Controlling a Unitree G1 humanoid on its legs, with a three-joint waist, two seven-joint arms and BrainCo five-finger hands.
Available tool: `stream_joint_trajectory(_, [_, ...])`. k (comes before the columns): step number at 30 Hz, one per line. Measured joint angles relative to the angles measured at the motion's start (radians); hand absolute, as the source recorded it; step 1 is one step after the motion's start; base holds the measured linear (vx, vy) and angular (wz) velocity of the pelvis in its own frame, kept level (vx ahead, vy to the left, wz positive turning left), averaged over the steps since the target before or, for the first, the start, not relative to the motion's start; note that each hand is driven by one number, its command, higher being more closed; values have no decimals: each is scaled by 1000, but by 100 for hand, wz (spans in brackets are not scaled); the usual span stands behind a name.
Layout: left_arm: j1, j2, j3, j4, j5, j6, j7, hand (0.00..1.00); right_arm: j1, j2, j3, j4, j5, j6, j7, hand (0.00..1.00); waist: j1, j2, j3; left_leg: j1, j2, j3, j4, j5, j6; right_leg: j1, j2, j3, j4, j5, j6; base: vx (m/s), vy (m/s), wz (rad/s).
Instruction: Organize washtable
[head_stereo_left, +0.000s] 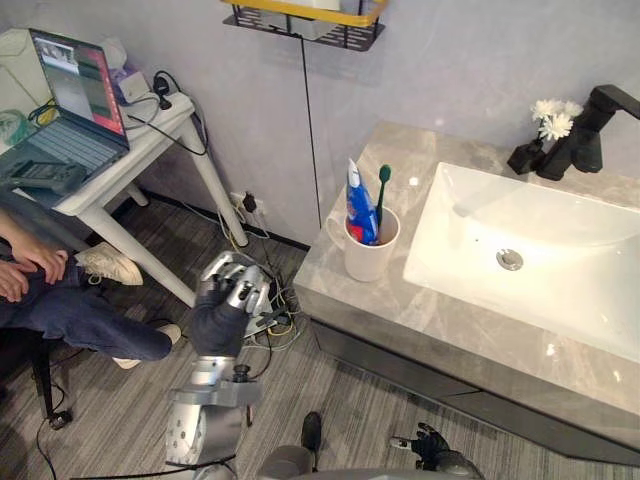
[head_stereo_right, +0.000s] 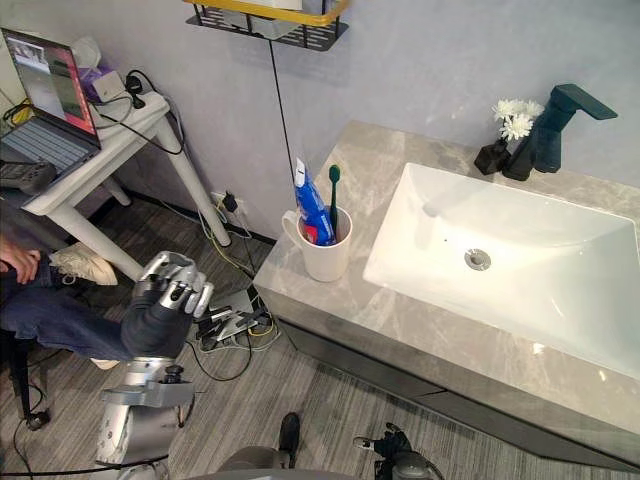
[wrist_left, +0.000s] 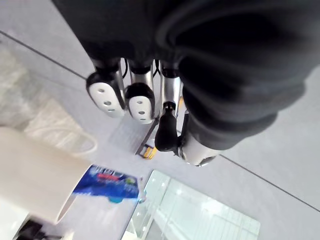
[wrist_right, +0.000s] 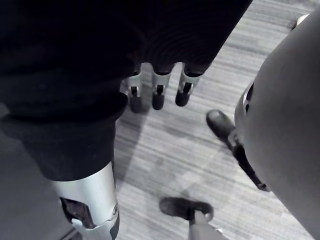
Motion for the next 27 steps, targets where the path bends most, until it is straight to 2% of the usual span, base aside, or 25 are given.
stream_joint_trajectory(7, [-36, -2, -74, 123, 11, 29, -20, 100, 6, -19, 19, 0, 0, -4, 16, 0, -8, 7, -5, 7, 15, 34, -1, 0, -1, -18, 4, 41, 10, 0, 0, -30, 9, -17])
stream_joint_trajectory(14, [-85, -4, -102, 222, 153, 28, -17, 100, 10, -18, 25, -18, 1, -4, 19, 0, -32, 3, -8, 6, 26, 55, -1, 4, -6, -28, 13, 57, 9, 3, -1, -2, 3, -7])
stream_joint_trajectory(20, [-133, -6, -110, 281, 204, 27, -17, 100, 25, -21, 65, -46, 1, -11, 28, 0, -36, -1, -13, 6, 31, 73, -1, 4, -7, -37, 16, 74, 5, 7, -3, 7, 4, -8])
stream_joint_trajectory(27, [-154, -6, -104, 297, 278, 20, 9, 100, 38, -19, 101, -58, 1, -14, 44, 0, -42, -19, -31, 4, 30, 76, -1, 4, -7, -36, 18, 76, -10, 18, -3, 0, 0, 0])
